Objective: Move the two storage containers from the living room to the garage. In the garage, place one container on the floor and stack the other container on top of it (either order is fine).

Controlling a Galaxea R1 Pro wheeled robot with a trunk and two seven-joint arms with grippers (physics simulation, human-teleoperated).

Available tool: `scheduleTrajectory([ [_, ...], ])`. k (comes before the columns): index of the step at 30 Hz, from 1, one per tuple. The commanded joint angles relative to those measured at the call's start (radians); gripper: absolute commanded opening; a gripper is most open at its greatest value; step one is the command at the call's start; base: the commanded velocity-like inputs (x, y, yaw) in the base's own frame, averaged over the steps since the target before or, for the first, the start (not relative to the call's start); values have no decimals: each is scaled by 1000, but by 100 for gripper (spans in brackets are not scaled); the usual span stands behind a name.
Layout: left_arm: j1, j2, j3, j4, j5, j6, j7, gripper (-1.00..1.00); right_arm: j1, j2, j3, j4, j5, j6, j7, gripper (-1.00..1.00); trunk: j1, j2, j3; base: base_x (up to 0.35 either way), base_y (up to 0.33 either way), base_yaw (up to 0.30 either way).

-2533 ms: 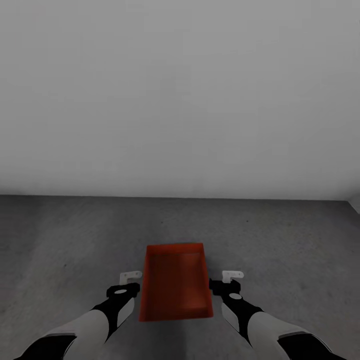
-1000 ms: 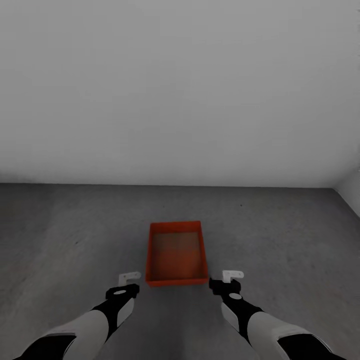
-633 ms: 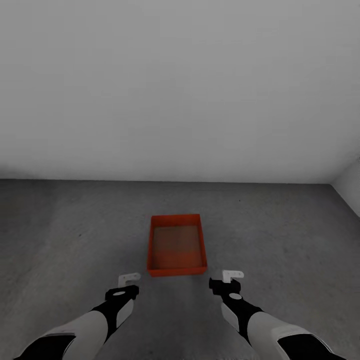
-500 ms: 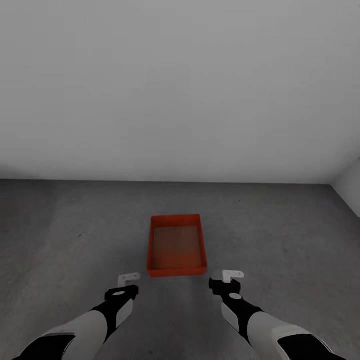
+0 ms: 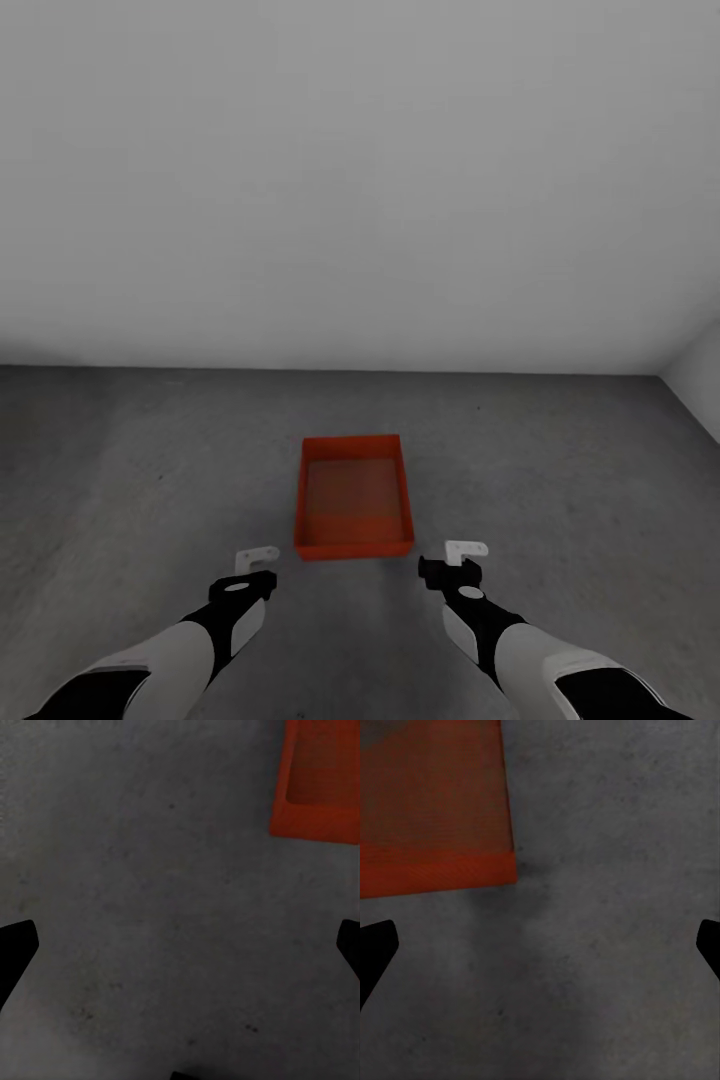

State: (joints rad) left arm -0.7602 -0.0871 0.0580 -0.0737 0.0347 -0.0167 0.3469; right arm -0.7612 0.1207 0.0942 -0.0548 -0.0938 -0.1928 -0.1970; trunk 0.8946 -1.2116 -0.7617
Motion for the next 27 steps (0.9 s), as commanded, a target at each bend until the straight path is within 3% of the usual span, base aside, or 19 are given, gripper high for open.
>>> scheduleTrajectory([
  [1,0,0,5,0,4,-2,1,100,-1,0,9,1,-9,-1,-2,100,0,0,1,0,0,0],
  [27,-1,7,5,0,2,-3,1,100,0,-17,9,12,-4,13,-3,100,0,0,43,0,0,0],
])
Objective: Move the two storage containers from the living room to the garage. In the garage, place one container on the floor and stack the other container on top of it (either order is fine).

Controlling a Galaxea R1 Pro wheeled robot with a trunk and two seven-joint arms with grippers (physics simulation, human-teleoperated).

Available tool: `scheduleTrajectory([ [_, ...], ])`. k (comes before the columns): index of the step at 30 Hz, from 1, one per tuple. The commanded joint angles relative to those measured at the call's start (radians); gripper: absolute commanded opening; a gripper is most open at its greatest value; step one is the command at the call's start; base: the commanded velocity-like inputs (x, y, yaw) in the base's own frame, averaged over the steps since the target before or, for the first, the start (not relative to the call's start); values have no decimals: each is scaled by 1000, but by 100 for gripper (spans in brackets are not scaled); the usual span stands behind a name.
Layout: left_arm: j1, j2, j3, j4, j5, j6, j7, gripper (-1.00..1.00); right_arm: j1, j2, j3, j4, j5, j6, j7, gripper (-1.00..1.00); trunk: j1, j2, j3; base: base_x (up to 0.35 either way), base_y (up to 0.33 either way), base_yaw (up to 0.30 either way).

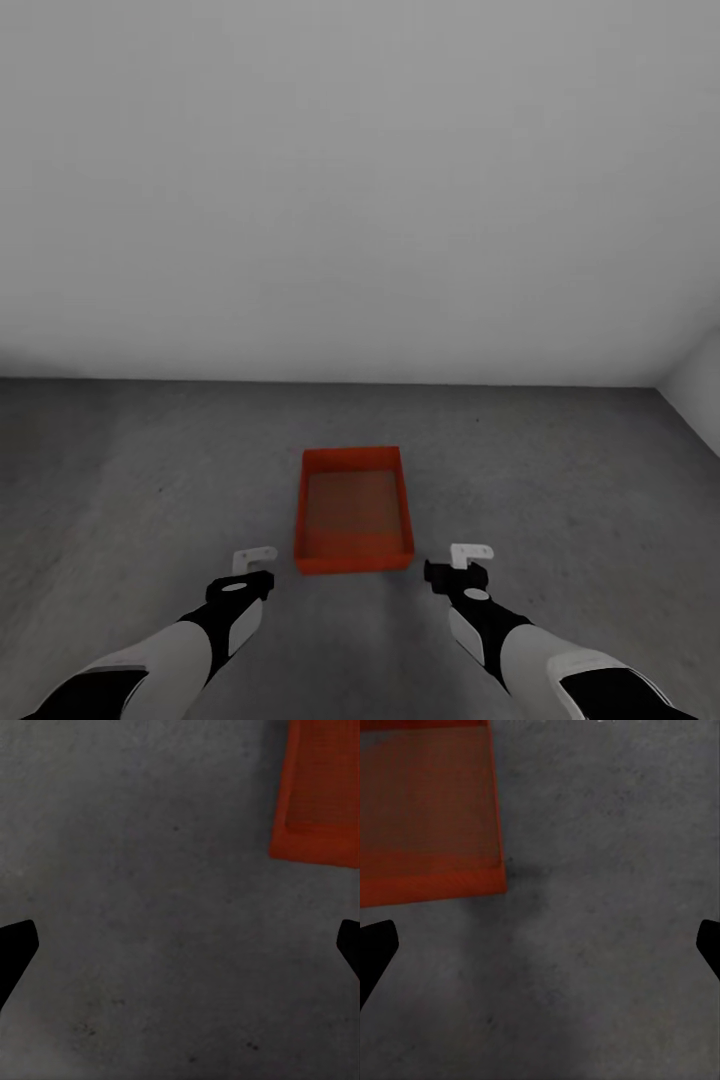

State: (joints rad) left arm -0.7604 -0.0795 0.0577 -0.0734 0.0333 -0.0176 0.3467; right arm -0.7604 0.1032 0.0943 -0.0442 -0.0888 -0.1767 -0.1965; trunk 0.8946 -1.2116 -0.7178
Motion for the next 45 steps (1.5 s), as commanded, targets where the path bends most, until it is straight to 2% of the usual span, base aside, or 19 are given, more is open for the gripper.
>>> scheduleTrajectory([
  [1,0,0,5,0,4,-2,1,100,-1,0,9,2,-9,-4,-4,100,0,0,1,0,0,0],
  [8,0,2,5,12,4,-2,1,100,0,-1,9,21,-9,-4,-4,100,0,0,12,0,0,0],
  [13,0,20,5,21,1,-3,0,100,1,-3,9,30,-10,-4,-6,100,0,0,20,0,0,0],
  [18,0,26,4,24,1,-4,0,100,1,0,9,30,-10,-4,-5,100,0,0,27,0,0,0],
  [42,0,26,4,24,-1,-4,0,100,1,3,10,28,-8,-3,-3,100,0,0,29,0,0,0],
  [45,0,26,4,24,-1,-4,0,100,2,-6,14,52,-6,4,-2,100,0,0,29,0,0,0],
])
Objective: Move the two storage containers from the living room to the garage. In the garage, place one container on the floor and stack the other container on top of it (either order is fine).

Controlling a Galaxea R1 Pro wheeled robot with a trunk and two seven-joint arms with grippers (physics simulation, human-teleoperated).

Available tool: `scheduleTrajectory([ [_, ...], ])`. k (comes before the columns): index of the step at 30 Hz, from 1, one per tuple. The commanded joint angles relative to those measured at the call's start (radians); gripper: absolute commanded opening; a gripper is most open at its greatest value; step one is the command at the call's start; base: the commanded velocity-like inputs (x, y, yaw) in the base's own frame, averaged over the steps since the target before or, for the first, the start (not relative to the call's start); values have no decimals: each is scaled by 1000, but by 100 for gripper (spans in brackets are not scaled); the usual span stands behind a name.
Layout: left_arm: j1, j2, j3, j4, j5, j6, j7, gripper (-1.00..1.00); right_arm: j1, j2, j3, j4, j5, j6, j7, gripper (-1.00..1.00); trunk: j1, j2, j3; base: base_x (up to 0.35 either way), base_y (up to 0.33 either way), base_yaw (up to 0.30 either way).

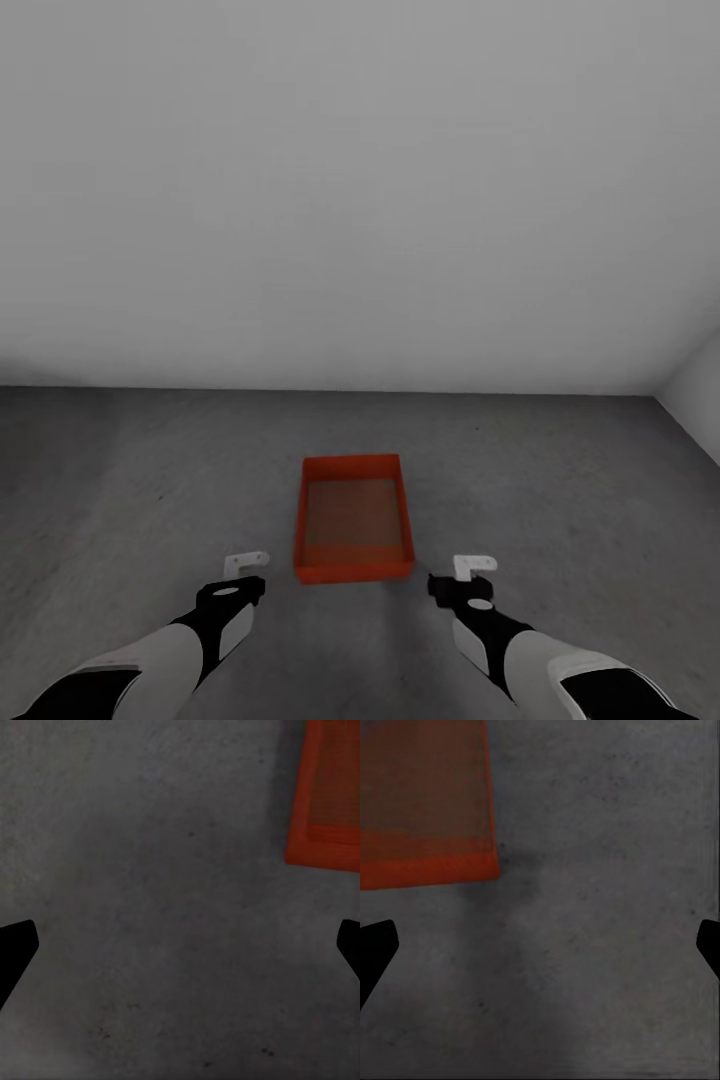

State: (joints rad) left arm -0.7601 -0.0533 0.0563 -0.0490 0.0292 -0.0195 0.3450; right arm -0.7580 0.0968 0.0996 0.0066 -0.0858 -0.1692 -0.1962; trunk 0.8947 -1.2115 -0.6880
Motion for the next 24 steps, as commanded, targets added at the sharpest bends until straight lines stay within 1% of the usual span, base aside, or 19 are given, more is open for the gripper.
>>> scheduleTrajectory([
  [1,0,0,5,0,3,-2,2,100,1,-11,11,10,-7,-2,-2,100,0,0,-1,0,0,0],
  [5,0,0,5,0,3,-2,2,100,3,-24,12,18,-8,-3,0,100,0,0,-1,0,0,0],
  [6,0,0,5,0,3,-2,2,100,3,-29,11,24,-16,2,2,100,0,0,-1,0,0,0],
  [8,0,1,6,1,4,-1,2,100,6,-43,11,25,-17,4,1,100,0,0,-1,0,0,0],
  [9,0,4,6,2,7,0,2,100,26,-52,11,26,-17,4,1,100,0,0,-1,0,0,0],
  [11,-1,12,6,13,8,5,2,100,67,-58,11,26,-17,3,-2,100,0,0,-1,0,0,0],
  [12,2,32,5,31,9,9,2,100,121,-61,11,26,-17,2,-3,100,0,0,-1,0,0,0],
  [13,3,43,5,35,9,11,2,100,139,-62,10,26,-16,3,-4,100,0,0,-1,0,0,0],
  [15,8,101,6,44,10,17,-1,100,206,-64,10,26,-15,3,-5,100,0,0,-1,0,0,0],
  [16,9,116,6,45,10,17,-4,100,221,-64,10,26,-15,3,-4,100,0,0,-1,0,0,0],
  [17,11,139,6,47,11,19,-14,100,246,-67,10,26,-15,4,-2,100,0,0,-1,0,0,0],
  [18,12,147,6,48,11,19,-21,100,257,-70,10,26,-15,4,-1,100,0,0,-1,0,0,0],
  [20,22,169,7,49,12,21,-58,100,300,-81,11,26,-14,3,3,100,0,0,-1,0,0,0],
  [21,31,172,7,50,12,21,-69,100,310,-83,11,26,-14,3,4,100,0,0,-1,0,0,0],
  [22,58,177,7,50,12,21,-91,100,329,-84,11,26,-14,3,5,100,0,0,-1,0,0,0],
  [23,116,180,7,50,12,20,-128,100,353,-81,11,27,-14,3,1,100,0,0,-1,0,0,0],
  [24,163,180,7,50,11,16,-154,100,367,-78,11,27,-14,4,-1,100,0,0,-1,0,0,0],
])
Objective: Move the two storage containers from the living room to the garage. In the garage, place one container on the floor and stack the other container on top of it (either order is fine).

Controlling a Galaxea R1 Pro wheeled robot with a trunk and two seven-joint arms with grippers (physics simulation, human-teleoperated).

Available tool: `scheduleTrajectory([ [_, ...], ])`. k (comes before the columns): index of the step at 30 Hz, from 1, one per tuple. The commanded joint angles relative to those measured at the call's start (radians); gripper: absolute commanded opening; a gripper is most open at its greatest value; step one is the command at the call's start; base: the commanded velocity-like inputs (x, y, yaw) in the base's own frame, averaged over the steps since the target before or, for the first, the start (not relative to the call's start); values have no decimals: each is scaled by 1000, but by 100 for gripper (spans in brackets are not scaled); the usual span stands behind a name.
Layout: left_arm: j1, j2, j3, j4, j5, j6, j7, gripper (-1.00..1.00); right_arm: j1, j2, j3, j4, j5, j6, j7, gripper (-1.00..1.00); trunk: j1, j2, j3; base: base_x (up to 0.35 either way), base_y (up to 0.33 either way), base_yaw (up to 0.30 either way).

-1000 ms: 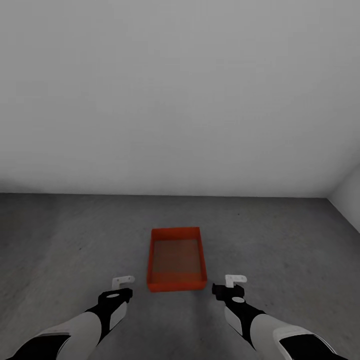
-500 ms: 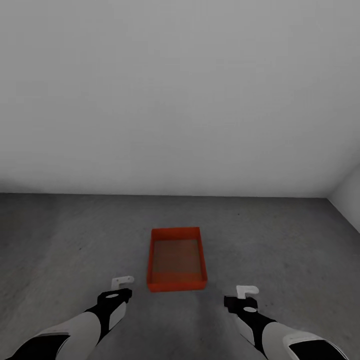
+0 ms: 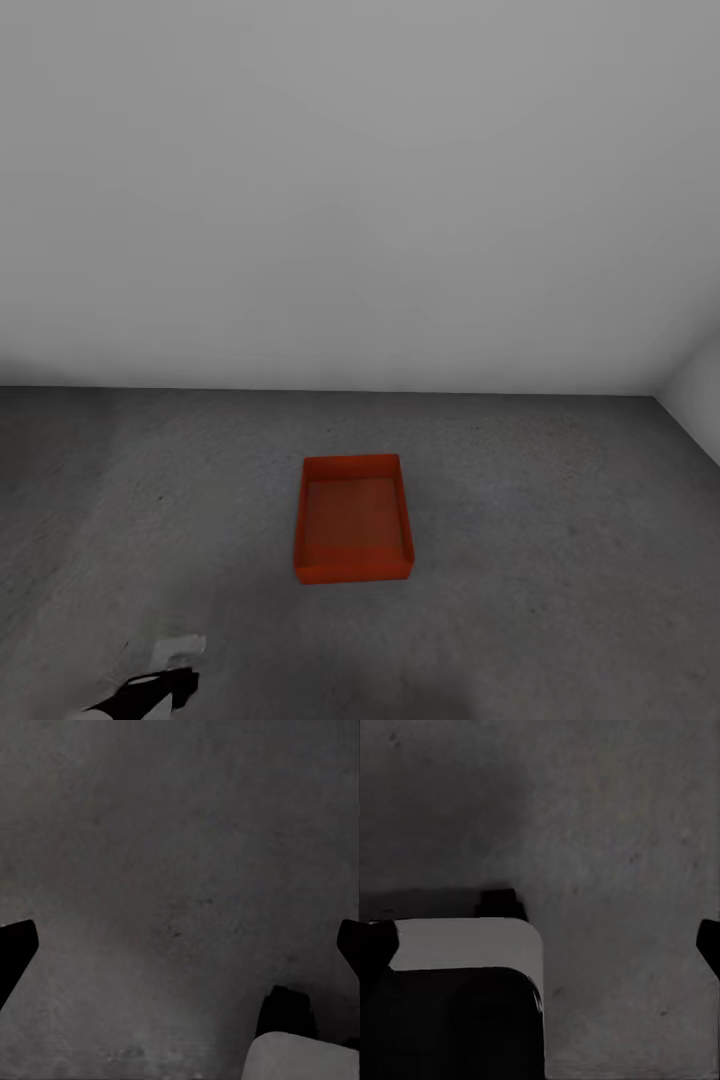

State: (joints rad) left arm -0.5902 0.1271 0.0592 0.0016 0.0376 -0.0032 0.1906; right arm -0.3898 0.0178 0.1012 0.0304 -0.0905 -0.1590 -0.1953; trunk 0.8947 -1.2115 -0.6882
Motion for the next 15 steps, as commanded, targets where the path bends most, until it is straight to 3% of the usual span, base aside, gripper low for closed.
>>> scheduleTrajectory([
  [1,36,-1,4,0,3,-5,-21,100,14,2,9,3,-9,-6,-3,100,0,0,0,0,0,0],
  [5,128,-4,4,0,3,-12,-50,100,54,3,9,3,-7,-4,4,100,0,0,2,0,0,0],
  [15,233,-49,4,0,2,-8,-60,100,126,4,8,3,-6,23,54,100,0,0,17,0,0,4],
])
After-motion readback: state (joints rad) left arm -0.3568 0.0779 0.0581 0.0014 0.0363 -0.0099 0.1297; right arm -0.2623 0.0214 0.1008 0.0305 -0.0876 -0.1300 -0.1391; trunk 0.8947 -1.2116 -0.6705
